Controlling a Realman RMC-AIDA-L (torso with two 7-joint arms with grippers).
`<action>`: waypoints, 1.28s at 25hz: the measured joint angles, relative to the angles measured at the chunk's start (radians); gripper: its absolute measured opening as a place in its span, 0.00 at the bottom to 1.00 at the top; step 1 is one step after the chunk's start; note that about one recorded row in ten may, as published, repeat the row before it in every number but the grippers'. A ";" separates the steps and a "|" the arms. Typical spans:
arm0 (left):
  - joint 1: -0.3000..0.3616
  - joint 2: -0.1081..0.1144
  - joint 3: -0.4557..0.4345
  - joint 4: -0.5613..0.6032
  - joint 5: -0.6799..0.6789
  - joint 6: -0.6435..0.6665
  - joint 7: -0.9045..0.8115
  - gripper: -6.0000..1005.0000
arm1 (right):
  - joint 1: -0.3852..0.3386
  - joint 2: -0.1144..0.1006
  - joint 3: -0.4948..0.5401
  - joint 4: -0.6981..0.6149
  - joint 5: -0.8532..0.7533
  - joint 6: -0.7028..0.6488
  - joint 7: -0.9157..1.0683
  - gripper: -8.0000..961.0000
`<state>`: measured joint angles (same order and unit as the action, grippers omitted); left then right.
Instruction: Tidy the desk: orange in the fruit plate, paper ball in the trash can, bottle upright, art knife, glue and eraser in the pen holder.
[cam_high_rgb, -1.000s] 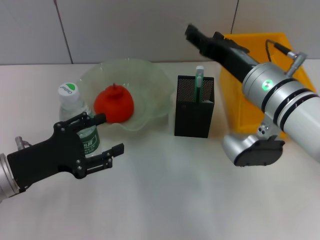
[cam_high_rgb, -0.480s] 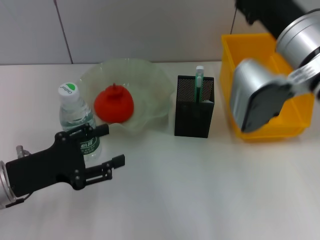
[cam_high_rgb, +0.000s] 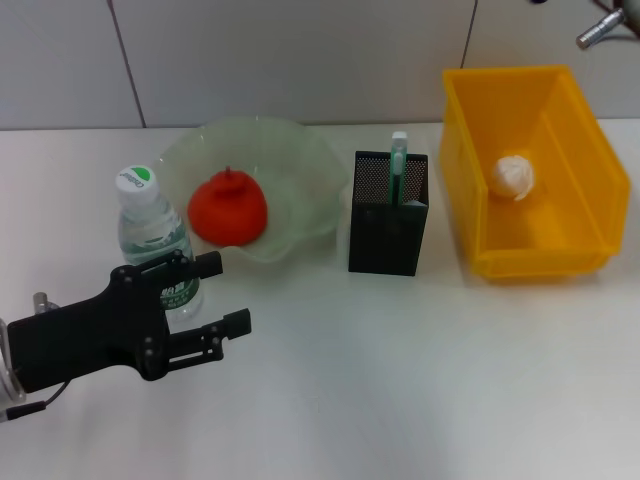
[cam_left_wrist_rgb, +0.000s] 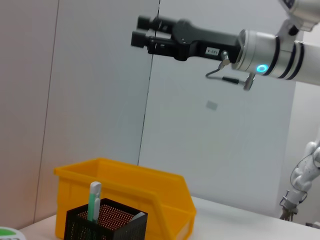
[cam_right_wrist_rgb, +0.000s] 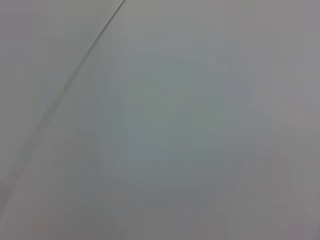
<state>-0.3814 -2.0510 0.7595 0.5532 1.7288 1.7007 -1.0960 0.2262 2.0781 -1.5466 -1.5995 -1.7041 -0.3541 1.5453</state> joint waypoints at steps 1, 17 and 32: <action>-0.001 -0.002 0.000 -0.001 0.000 -0.001 -0.002 0.80 | 0.025 0.001 0.056 0.036 0.061 -0.101 0.040 0.78; -0.012 -0.004 0.023 -0.008 0.015 -0.001 -0.040 0.80 | 0.158 -0.088 0.509 0.860 0.311 -1.318 -0.095 0.79; -0.027 -0.002 0.023 -0.009 0.104 -0.004 -0.057 0.80 | 0.211 -0.066 0.515 1.039 0.025 -1.300 -0.242 0.79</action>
<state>-0.4085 -2.0532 0.7824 0.5445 1.8324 1.6964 -1.1531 0.4368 2.0125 -1.0315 -0.5607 -1.6793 -1.6544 1.3035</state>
